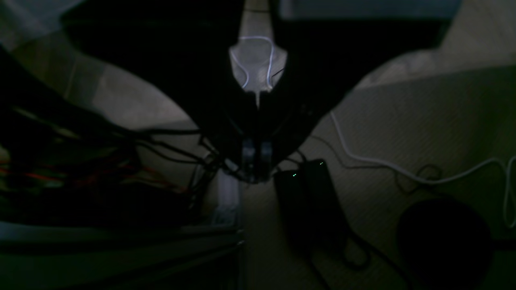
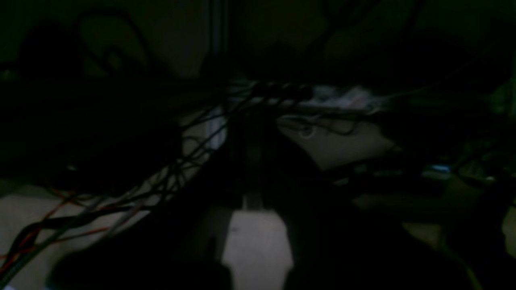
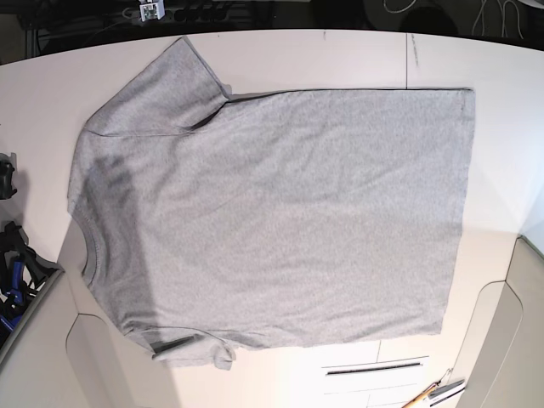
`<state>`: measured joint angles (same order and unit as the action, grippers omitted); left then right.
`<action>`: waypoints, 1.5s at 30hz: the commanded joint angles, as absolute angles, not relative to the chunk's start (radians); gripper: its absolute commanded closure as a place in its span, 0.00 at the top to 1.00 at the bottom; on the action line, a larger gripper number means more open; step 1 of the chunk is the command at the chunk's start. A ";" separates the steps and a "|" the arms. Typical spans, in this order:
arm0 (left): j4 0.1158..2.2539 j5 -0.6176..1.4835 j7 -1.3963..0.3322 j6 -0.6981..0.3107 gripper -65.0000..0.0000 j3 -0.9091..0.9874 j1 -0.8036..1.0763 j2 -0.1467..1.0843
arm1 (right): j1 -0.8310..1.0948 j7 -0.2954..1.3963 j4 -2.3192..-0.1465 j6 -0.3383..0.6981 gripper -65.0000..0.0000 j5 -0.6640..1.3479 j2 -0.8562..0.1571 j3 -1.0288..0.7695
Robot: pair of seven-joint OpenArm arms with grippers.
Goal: Fold the T-shirt properly
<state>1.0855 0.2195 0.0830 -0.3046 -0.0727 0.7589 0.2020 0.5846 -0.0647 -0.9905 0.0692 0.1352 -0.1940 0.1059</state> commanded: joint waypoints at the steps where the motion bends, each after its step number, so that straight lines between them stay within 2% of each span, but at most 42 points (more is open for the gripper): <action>1: 1.118 0.222 0.094 -0.312 0.00 -0.073 0.798 0.213 | 0.627 -0.076 -1.030 0.075 0.00 0.144 -0.215 0.104; 6: 1.277 0.256 0.093 -0.414 0.00 -0.072 0.882 0.262 | 0.760 -0.113 -1.222 0.074 0.00 0.193 -0.255 0.084; 16: 1.639 0.263 0.014 -0.420 0.00 -0.029 1.038 0.356 | 0.962 -0.104 -1.639 0.113 0.00 0.273 -0.255 -0.076; 19: 1.738 0.286 -0.047 -0.519 0.00 0.026 1.066 0.373 | 0.986 -0.100 -1.754 0.112 0.00 0.344 -0.254 -0.121; 23: 1.835 0.436 -0.160 -0.694 0.00 0.149 1.079 0.374 | 0.987 -0.078 -1.894 0.112 0.00 0.413 -0.246 -0.194; 29: 1.872 0.715 -0.237 -0.698 0.00 0.359 1.078 0.374 | 0.983 -0.051 -2.032 0.113 0.00 0.600 -0.201 -0.334; 33: 1.872 0.830 -0.259 -0.698 0.00 0.459 1.054 0.375 | 0.909 0.071 -2.059 0.147 0.00 0.805 -0.131 -0.455; 36: 1.872 0.904 -0.363 -0.698 0.00 0.502 1.019 0.375 | 0.839 0.139 -2.055 0.146 0.00 0.908 -0.072 -0.522; 41: 1.872 1.071 -0.567 -0.698 0.00 0.517 0.960 0.385 | 0.749 0.192 -2.040 0.216 0.00 0.928 -0.020 -0.535; 45: 1.872 1.151 -0.633 -0.698 0.00 0.517 0.928 0.385 | 0.695 0.194 -1.974 0.229 0.00 0.943 0.001 -0.536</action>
